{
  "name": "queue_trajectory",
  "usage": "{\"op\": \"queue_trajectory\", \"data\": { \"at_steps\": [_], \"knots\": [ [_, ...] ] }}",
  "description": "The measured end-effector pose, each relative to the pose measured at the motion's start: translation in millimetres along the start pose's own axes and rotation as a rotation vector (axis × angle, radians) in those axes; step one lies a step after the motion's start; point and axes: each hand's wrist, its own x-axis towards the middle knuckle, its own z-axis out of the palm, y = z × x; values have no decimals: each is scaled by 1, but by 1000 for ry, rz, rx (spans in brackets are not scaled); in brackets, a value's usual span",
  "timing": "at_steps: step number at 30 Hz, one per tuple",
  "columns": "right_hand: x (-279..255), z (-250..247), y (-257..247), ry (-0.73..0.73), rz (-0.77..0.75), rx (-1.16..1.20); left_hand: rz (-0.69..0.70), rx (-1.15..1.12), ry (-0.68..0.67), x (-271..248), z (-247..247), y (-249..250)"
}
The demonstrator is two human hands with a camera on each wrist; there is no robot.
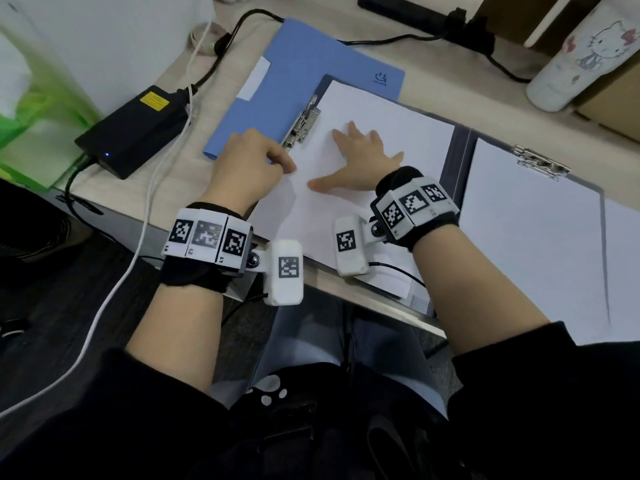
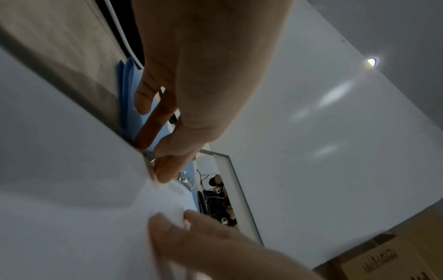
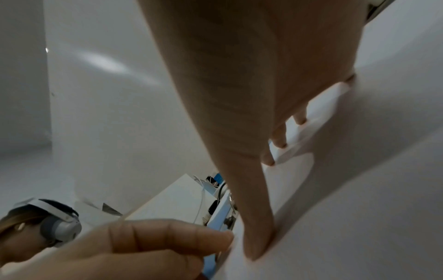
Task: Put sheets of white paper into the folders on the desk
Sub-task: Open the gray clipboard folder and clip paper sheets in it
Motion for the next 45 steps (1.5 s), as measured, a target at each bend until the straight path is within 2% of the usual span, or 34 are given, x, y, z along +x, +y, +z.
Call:
{"op": "queue_trajectory", "data": {
  "at_steps": [5, 9, 12, 16, 19, 22, 24, 28, 31, 34, 39, 45],
  "knots": [
    [10, -1, -8, -51, 30, -24, -21, -23, -76, 14, -9, 5],
    [15, 0, -12, -66, 42, -26, -26, -126, 42, 23, -8, 12],
    [19, 3, -12, -50, 42, 39, 47, -182, 81, 36, -6, 16],
    [19, 4, -11, -59, 42, 38, 94, -278, -123, 54, 2, 19],
    [20, 5, -10, -58, 42, 43, -37, -329, -241, 63, 6, 21],
    [22, 4, -10, -63, 48, 59, -66, -440, -284, 70, 8, 20],
    [23, 4, -10, -65, 52, 61, -76, -501, -244, 70, 7, 23],
    [22, 4, -9, -76, 43, 63, -88, -637, -48, 64, 5, 22],
    [20, 4, -9, -81, 35, 56, -55, -643, 90, 58, 8, 17],
    [17, 3, -8, -83, 32, 54, -34, -665, 161, 51, 8, 13],
    [16, 3, -9, -81, 35, 60, -14, -615, 123, 45, 5, 4],
    [16, 3, -9, -83, 39, 58, -152, -584, 69, 44, 0, 1]
  ]
}}
